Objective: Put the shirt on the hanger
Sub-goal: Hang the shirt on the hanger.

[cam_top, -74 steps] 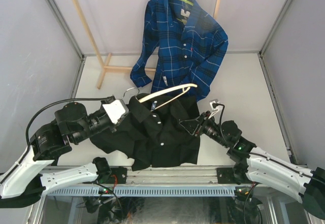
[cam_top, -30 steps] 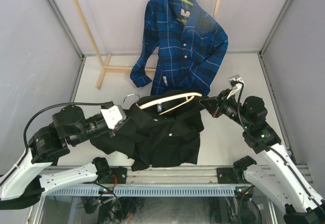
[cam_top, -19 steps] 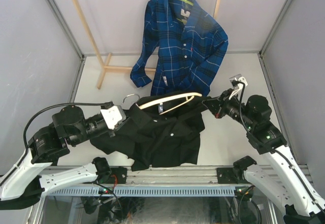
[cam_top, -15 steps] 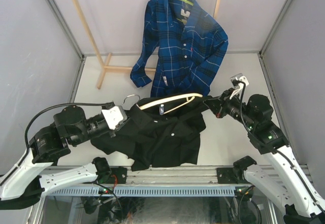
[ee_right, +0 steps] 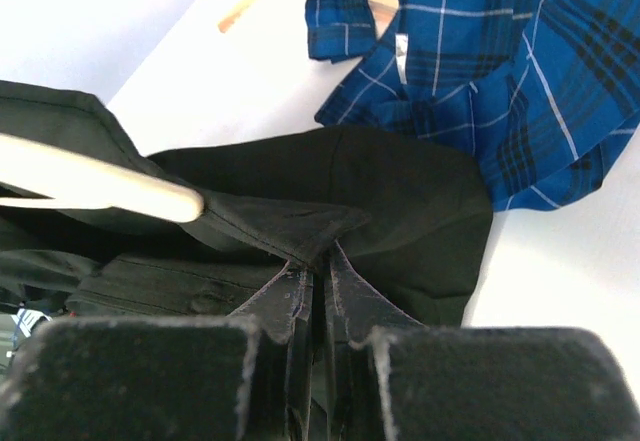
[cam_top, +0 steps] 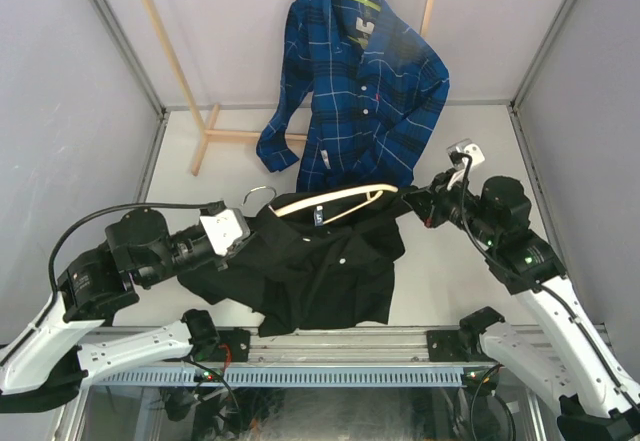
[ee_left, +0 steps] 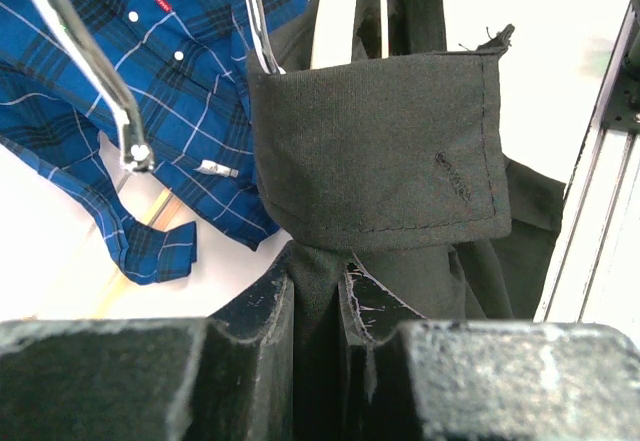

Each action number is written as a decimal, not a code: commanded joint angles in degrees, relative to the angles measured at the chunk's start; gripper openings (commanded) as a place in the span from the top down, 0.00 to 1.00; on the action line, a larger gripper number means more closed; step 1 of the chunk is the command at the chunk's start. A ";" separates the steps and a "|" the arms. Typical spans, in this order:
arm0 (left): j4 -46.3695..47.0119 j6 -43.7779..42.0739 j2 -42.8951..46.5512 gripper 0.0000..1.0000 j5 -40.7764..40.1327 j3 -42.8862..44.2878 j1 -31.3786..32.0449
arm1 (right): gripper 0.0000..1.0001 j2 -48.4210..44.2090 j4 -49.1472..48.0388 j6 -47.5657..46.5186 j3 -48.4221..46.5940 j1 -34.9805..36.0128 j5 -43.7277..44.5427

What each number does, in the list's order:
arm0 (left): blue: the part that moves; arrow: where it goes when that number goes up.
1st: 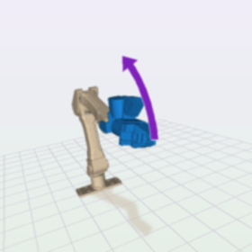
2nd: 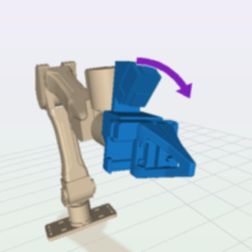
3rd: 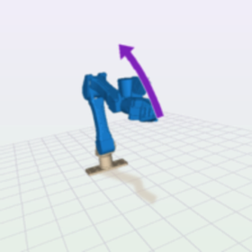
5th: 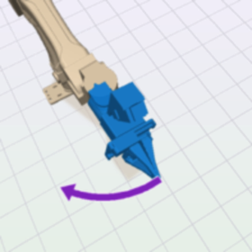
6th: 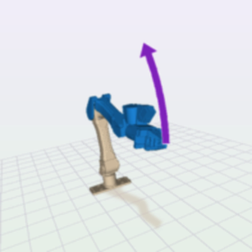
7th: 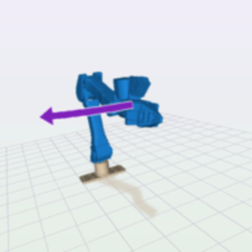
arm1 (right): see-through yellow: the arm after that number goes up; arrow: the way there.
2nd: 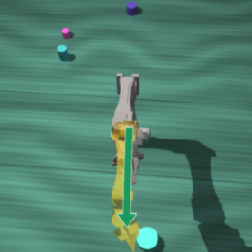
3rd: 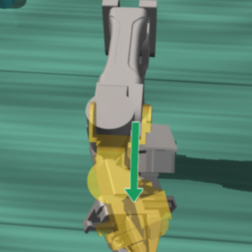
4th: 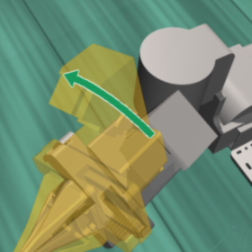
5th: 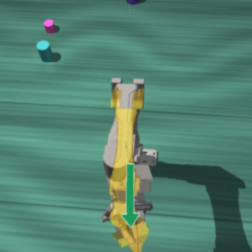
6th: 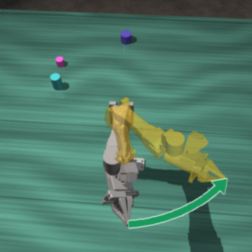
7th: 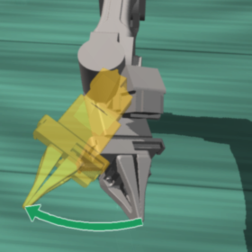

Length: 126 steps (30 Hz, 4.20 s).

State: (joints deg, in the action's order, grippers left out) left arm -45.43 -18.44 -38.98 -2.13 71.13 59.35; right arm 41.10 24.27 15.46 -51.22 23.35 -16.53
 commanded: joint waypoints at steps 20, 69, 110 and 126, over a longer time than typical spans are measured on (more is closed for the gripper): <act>3.61 1.10 1.85 1.00 1.03 -0.73 -0.12 | 1.00 2.07 -5.76 -1.04 -2.44 -2.72 0.74; 14.76 -0.06 -8.40 1.00 -24.40 0.67 -0.11 | 1.00 -2.36 1.16 -9.50 -10.13 12.59 -14.68; 16.07 -12.29 -1.80 1.00 2.85 -9.27 -0.11 | 0.49 -9.07 6.34 -17.61 -10.12 33.31 15.71; 22.00 -29.37 1.30 1.00 8.77 -18.95 -0.03 | 0.49 5.01 -14.48 -4.21 -12.52 29.35 -1.55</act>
State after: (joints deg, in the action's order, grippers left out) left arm -30.44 -42.06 -38.92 5.76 53.63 59.35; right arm 41.54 16.97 4.34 -60.53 55.05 -11.77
